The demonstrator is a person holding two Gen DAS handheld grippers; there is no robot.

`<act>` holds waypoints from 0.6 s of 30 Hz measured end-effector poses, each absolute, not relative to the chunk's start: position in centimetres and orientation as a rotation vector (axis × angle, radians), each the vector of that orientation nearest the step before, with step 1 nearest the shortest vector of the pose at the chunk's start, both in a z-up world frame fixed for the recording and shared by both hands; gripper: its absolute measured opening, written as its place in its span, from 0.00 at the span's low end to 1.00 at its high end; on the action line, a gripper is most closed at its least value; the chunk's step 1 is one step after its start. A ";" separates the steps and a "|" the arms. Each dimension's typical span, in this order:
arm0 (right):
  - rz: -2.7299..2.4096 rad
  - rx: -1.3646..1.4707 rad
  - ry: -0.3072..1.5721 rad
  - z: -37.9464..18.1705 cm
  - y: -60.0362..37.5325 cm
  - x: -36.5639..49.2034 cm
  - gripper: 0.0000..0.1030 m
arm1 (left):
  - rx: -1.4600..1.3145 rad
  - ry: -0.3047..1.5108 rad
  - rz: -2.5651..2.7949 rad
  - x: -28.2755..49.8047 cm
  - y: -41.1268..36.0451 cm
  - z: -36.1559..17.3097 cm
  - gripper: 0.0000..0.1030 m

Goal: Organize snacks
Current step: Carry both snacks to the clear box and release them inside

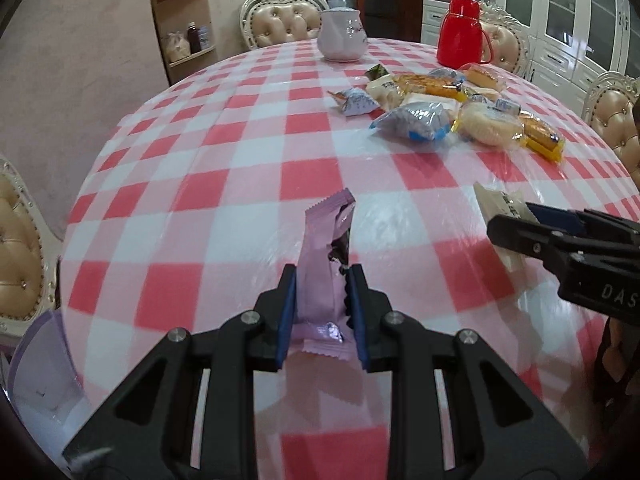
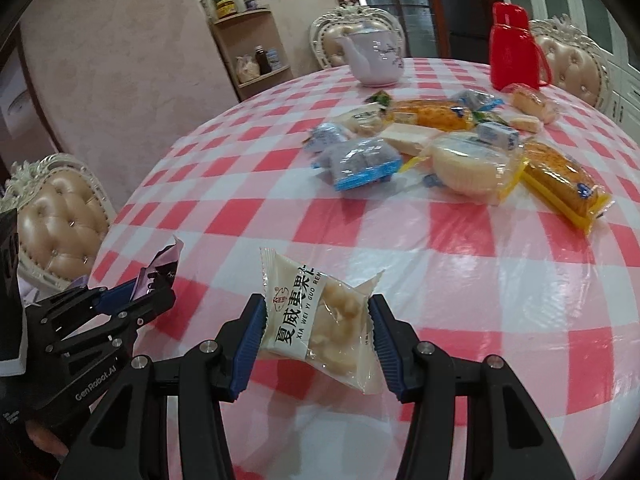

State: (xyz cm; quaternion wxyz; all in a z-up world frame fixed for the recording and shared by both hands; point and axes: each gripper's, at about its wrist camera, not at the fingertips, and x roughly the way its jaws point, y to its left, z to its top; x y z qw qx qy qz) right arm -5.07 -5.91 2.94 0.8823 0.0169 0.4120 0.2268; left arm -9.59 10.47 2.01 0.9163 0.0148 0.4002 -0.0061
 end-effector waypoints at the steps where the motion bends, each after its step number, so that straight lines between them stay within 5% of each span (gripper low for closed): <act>1: 0.478 0.032 0.858 2.9 -5.6 -5.2 0.51 | 0.029 0.824 -0.009 -9.9 10.7 1.9 0.28; 18: 0.820 -0.050 0.861 3.5 5.7 -10.4 0.51 | -0.078 0.806 0.208 -18.3 19.6 3.0 0.28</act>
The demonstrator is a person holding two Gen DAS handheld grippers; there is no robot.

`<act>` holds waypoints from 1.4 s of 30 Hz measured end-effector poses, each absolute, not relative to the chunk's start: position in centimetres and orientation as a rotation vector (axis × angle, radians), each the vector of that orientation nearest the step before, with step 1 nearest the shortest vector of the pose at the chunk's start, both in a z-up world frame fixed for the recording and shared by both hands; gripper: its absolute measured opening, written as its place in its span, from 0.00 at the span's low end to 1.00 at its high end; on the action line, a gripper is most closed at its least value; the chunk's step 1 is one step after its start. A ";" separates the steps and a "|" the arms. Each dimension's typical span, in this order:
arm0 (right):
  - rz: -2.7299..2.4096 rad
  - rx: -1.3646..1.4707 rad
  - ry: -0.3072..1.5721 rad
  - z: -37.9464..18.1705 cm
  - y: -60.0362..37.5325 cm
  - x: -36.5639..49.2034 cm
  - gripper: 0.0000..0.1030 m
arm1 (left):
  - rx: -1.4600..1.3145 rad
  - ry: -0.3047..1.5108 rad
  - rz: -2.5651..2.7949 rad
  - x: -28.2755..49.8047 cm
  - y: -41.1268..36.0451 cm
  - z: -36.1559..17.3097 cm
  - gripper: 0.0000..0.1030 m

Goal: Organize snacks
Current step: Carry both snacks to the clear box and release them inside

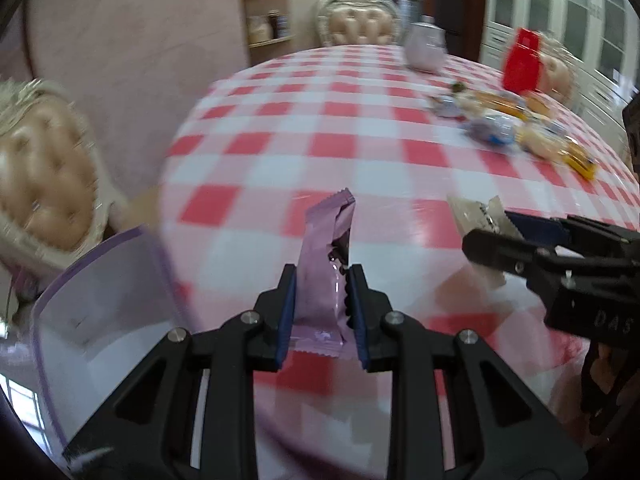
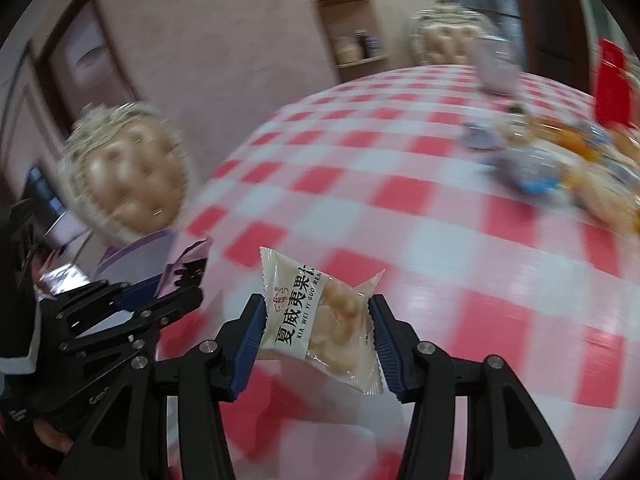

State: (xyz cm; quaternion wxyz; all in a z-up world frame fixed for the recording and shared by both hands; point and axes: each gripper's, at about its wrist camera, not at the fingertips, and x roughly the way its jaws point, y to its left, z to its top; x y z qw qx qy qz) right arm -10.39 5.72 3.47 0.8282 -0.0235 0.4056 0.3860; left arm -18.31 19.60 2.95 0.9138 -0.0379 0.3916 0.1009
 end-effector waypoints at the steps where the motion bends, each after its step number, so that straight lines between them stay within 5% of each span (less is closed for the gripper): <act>1: 0.853 -0.061 0.864 3.5 6.9 -10.9 0.51 | -0.089 0.805 0.232 -19.0 20.5 3.0 0.28; 19: 1.267 -0.315 0.912 1.3 20.6 -20.6 0.53 | -0.270 0.865 0.621 -28.5 33.6 -0.5 0.29; 22: 1.284 -0.331 0.931 1.0 20.8 -20.9 0.63 | -0.264 0.889 0.695 -28.9 34.4 -0.8 0.31; 23: 1.312 -0.328 0.932 1.2 20.6 -20.8 0.64 | -0.259 0.907 0.728 -28.7 34.5 -1.0 0.44; 24: 1.308 -0.305 0.937 1.4 20.2 -20.4 0.67 | -0.261 0.914 0.742 -28.6 34.6 -1.0 0.68; 26: 1.288 -0.283 0.930 1.8 19.6 -19.6 0.70 | -0.257 0.913 0.781 -28.3 34.6 -0.8 0.89; 42: 0.830 -0.004 0.830 4.6 -1.2 -8.4 0.73 | -0.208 0.849 0.239 -15.3 20.8 3.2 0.90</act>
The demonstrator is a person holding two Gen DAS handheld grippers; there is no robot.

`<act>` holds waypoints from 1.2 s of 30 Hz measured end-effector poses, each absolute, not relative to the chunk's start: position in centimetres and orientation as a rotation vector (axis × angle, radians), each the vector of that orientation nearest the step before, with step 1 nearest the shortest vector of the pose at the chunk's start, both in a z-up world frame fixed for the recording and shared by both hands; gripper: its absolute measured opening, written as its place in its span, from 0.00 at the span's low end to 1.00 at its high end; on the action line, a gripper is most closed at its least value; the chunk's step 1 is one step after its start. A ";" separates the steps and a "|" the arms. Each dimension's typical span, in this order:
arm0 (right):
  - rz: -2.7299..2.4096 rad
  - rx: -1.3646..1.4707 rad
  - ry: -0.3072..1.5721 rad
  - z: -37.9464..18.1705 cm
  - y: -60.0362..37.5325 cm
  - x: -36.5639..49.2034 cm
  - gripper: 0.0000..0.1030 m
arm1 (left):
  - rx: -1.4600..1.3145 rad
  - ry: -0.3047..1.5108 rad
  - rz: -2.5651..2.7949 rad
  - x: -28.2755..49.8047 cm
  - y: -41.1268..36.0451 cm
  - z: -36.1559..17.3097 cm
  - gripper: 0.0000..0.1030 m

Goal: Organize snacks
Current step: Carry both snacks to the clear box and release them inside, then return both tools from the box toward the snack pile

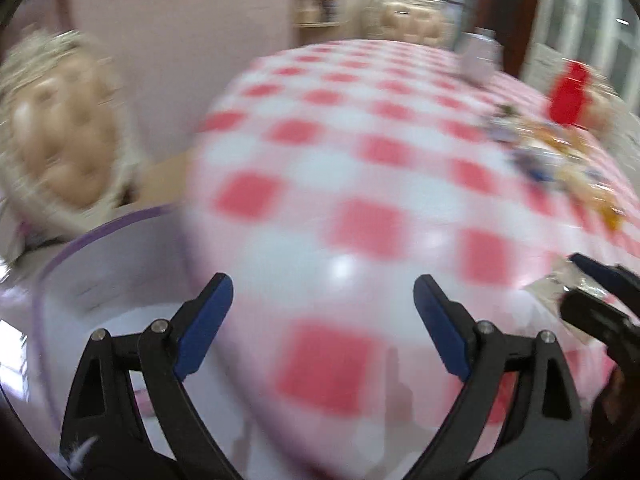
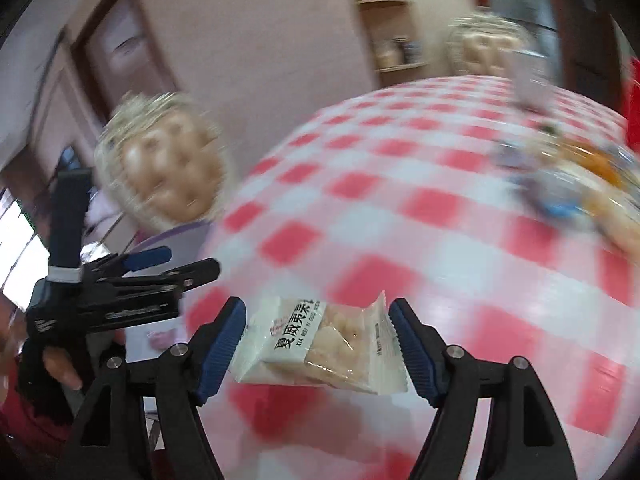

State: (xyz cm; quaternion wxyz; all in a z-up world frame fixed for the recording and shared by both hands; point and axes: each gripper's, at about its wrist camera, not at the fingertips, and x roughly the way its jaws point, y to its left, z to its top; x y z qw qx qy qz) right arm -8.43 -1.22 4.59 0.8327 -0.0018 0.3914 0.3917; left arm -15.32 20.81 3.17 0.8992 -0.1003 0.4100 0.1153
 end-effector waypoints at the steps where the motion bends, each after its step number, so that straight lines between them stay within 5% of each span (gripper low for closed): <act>1: 0.786 0.033 0.826 4.6 -3.5 -7.4 0.73 | -0.210 0.850 0.193 -14.2 19.4 3.3 0.90; 13: 0.511 0.329 0.838 3.2 -19.7 -2.2 0.73 | -0.204 0.846 -0.088 -2.2 6.1 4.4 0.90; 26: 0.635 -0.354 0.892 1.0 -2.2 -7.8 0.73 | -0.298 0.697 0.248 -14.6 21.8 7.2 0.90; 29: 0.667 -0.361 0.863 1.3 -0.3 -8.6 0.55 | -0.316 0.668 0.326 -18.9 25.6 7.4 0.90; 30: 0.705 -0.361 0.870 1.2 0.6 -8.7 0.15 | -0.328 0.657 0.355 -20.4 27.0 7.5 0.90; 36: 0.918 -0.321 0.871 2.2 9.3 -11.3 0.15 | -0.393 0.567 0.516 -28.6 33.5 8.4 0.90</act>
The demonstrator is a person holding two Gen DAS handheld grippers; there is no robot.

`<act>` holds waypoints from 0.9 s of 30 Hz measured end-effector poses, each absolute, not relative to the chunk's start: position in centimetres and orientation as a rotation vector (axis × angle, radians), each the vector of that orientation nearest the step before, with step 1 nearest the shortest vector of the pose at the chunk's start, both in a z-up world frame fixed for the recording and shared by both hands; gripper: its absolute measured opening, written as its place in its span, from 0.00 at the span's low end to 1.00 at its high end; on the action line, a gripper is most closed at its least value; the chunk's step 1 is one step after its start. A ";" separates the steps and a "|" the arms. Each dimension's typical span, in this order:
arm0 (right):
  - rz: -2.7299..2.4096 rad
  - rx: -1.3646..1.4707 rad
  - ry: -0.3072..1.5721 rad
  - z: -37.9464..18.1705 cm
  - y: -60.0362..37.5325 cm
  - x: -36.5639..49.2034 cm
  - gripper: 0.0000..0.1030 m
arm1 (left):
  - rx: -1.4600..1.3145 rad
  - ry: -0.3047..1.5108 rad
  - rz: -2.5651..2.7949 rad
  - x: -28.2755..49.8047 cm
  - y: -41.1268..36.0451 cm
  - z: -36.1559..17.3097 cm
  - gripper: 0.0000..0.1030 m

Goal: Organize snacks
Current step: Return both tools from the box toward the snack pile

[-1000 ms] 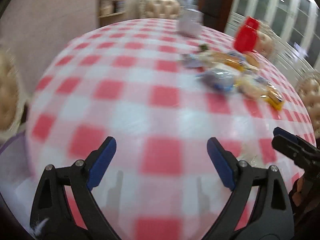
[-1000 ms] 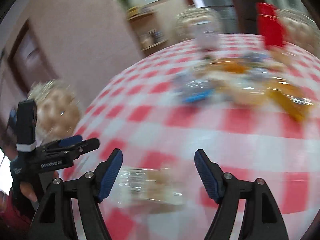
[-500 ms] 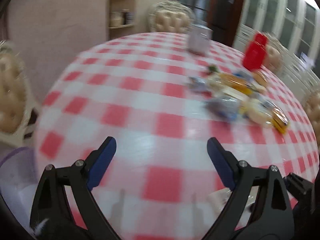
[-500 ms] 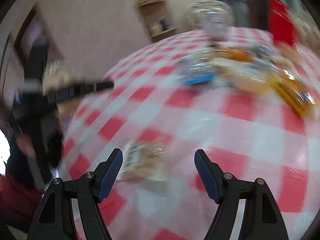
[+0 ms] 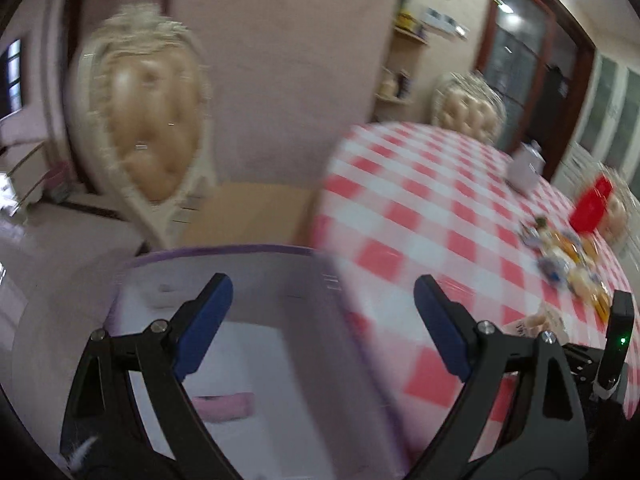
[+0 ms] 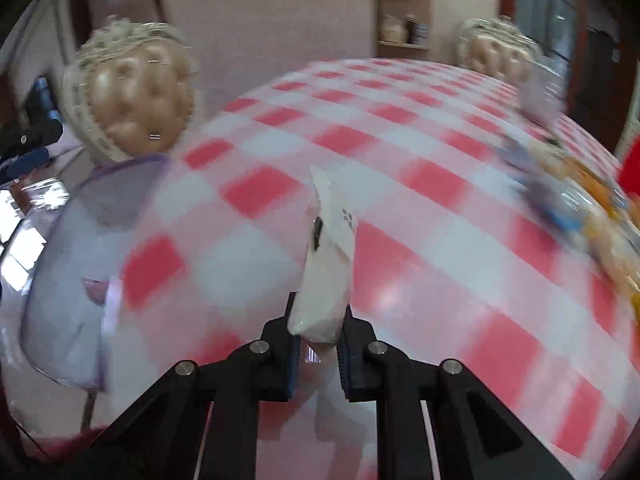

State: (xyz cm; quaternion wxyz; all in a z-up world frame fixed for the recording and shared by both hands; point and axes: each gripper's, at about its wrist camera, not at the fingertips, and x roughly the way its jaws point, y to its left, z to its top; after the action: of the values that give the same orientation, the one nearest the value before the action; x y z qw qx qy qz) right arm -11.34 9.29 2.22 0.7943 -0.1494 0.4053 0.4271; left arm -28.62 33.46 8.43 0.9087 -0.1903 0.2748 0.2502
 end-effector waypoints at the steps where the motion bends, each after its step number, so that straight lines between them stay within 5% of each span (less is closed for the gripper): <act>1: 0.997 -0.304 0.869 2.7 11.1 -12.4 0.15 | -0.401 0.553 0.536 -29.7 34.1 8.6 0.90; 6: 1.254 -0.346 0.903 3.3 19.6 -17.2 0.17 | -0.437 0.506 0.616 -34.0 37.0 8.7 0.91; 8: 1.257 -0.432 0.944 2.4 22.5 -18.6 0.26 | -0.444 0.508 0.630 -34.8 37.4 8.4 0.91; 10: 1.201 -0.517 0.938 1.5 24.0 -19.4 0.48 | -0.452 0.508 0.627 -35.4 37.6 8.2 0.91; 12: 1.193 -0.505 0.940 1.4 23.7 -19.3 0.49 | -0.454 0.509 0.625 -35.6 37.5 8.0 0.93; 21: 1.024 -0.269 0.730 6.0 10.6 -13.8 0.49 | -0.387 0.589 0.417 -27.6 31.2 8.0 0.93; 27: 0.701 -0.156 0.715 5.7 -3.6 -7.8 0.61 | -0.324 0.722 0.112 -15.3 19.7 6.6 0.93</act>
State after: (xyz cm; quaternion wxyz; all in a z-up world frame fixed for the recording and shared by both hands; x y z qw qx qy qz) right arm -7.76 -3.55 5.69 0.8743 -0.0747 0.3424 0.3359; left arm -15.28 19.69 6.63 0.9213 -0.1575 0.3514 0.0545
